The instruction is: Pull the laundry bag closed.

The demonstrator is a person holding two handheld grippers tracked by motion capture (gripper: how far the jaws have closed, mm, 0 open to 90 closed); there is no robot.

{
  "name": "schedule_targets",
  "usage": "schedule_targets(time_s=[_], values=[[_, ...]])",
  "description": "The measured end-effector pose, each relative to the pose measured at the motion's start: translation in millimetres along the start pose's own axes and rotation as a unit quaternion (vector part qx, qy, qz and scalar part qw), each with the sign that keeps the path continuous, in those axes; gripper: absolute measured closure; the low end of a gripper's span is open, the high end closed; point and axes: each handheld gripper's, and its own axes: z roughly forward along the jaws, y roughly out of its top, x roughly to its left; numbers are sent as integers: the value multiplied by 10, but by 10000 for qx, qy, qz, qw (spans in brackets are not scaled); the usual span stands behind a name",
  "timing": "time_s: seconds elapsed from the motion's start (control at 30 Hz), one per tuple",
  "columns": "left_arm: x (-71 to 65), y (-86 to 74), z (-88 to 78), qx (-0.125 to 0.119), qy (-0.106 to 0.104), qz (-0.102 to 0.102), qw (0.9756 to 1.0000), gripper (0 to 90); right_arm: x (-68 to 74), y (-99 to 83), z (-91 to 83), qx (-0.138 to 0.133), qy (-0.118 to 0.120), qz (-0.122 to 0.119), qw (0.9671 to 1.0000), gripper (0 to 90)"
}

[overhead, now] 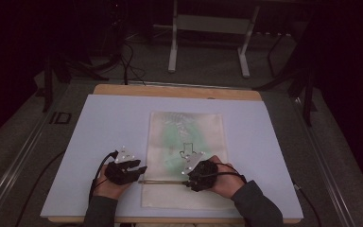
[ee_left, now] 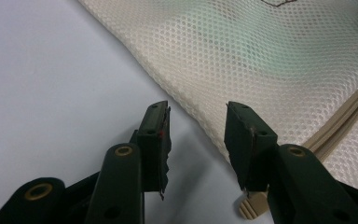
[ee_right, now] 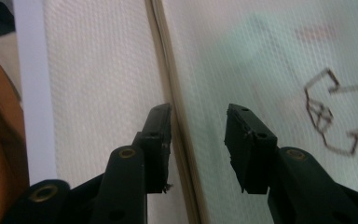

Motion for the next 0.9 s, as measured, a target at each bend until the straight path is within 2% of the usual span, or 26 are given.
schedule_targets(time_s=[0.43,0.9], values=[[16,8,19,2,-65,51,10000,646,94,325,198,-94,255,-335,9991,737],[99,9,-6,-35,-39,-22,10000,662,203,655,493,-209,483,-488,9974,772]])
